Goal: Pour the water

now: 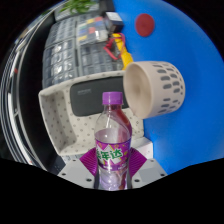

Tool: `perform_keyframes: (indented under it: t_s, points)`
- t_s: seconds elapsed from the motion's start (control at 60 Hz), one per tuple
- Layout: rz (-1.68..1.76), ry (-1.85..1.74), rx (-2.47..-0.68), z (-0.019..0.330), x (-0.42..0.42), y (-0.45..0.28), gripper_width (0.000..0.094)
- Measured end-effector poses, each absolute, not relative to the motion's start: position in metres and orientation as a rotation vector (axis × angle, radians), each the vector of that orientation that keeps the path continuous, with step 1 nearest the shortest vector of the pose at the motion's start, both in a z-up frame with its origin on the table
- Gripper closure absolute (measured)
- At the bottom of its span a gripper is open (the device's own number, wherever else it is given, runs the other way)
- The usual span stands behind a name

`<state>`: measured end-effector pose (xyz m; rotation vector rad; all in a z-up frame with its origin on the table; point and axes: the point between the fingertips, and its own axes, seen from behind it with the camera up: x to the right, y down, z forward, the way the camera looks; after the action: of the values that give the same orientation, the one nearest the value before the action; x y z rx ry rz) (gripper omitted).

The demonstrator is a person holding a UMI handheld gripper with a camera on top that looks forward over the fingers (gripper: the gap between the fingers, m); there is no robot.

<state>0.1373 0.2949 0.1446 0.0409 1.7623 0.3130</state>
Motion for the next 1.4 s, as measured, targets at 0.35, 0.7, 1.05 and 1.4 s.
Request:
perform_keyframes:
  t_s: [0.35,0.7,1.05,1.4]
  points:
    - [0.461,1.761,0.128,0.149,0.14,0.288,0.0563]
    - [-0.312,1.661,-0.623,0.234,0.136,0.187,0.056]
    - [-1.201,1.467,-1.315,0.229,0.155,0.04,0.0561]
    - [-1.218,1.531,-1.391,0.126,0.153,-0.015,0.0563]
